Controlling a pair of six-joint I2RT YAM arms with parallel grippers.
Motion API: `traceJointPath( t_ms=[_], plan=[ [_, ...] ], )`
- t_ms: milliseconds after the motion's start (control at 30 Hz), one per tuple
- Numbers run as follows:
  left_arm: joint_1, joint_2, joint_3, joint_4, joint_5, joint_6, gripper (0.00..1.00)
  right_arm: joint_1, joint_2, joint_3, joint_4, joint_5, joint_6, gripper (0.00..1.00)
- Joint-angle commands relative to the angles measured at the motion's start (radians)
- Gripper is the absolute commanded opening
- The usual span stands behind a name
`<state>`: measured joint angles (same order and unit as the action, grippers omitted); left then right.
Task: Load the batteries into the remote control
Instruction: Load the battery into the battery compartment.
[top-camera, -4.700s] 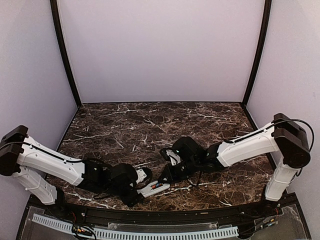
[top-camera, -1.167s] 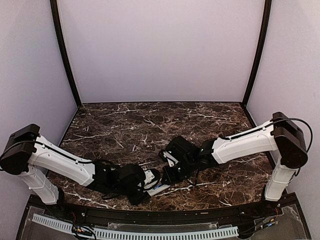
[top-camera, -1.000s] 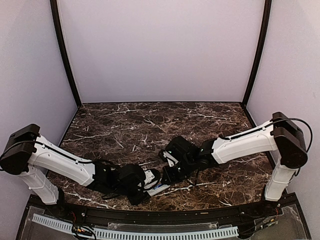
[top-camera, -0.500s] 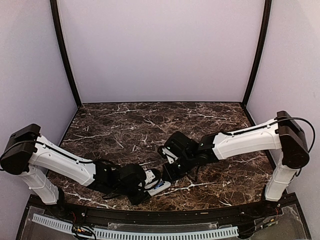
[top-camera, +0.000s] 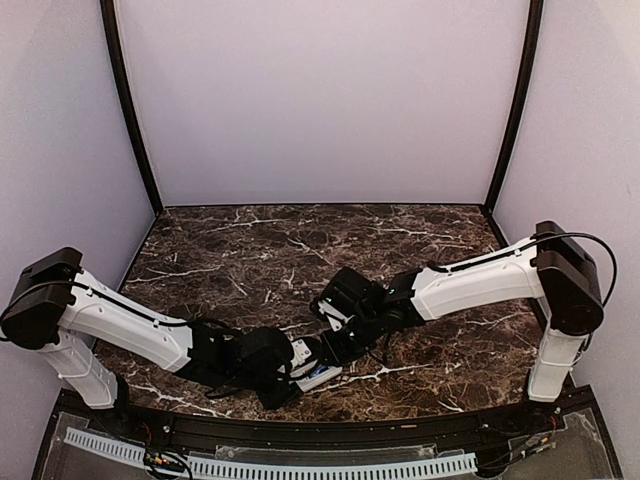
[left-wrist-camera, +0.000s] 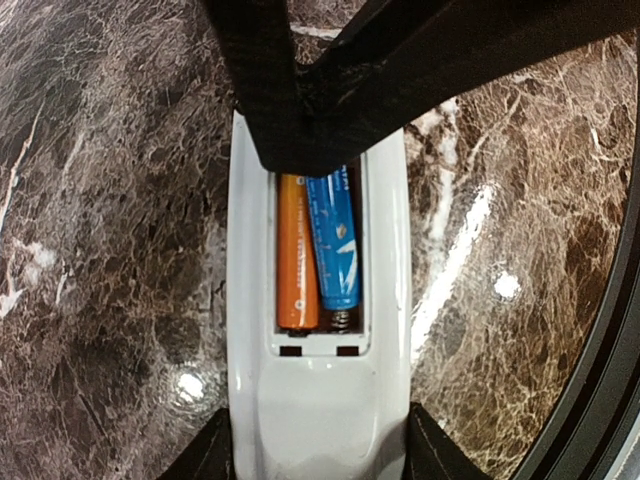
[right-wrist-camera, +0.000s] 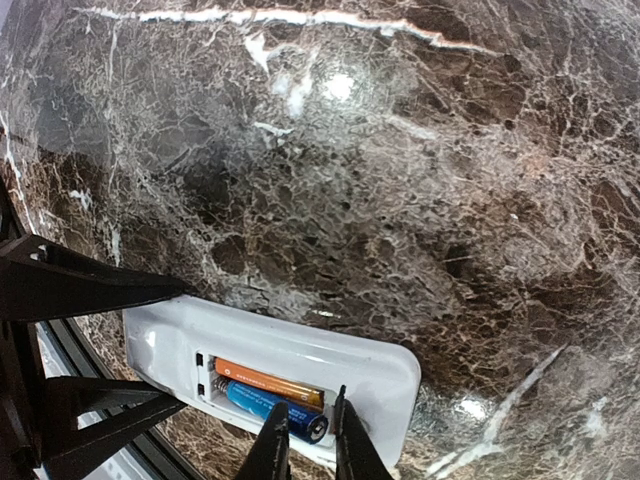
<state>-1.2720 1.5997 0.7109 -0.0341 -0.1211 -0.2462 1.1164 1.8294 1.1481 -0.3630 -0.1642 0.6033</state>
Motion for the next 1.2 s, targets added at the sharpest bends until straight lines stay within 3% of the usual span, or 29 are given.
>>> traceJointPath(
  t_ms=[0,267,667,1167],
  plan=[
    [-0.001,0.050,-0.010,-0.076,0.055,-0.006,0.48,-0.004,0.004,0.005,0.012,-0.014,0.000,0.14],
    [-0.001,0.070,0.002,-0.082,0.057,-0.005,0.47,-0.002,-0.015,-0.018,0.021,-0.030,0.021,0.08],
    [-0.001,0.082,0.008,-0.087,0.054,-0.007,0.46,0.019,-0.012,-0.072,0.097,-0.057,0.080,0.05],
    [0.002,0.089,0.012,-0.089,0.055,-0.010,0.45,0.065,-0.003,-0.113,0.133,0.015,0.133,0.06]
  ],
)
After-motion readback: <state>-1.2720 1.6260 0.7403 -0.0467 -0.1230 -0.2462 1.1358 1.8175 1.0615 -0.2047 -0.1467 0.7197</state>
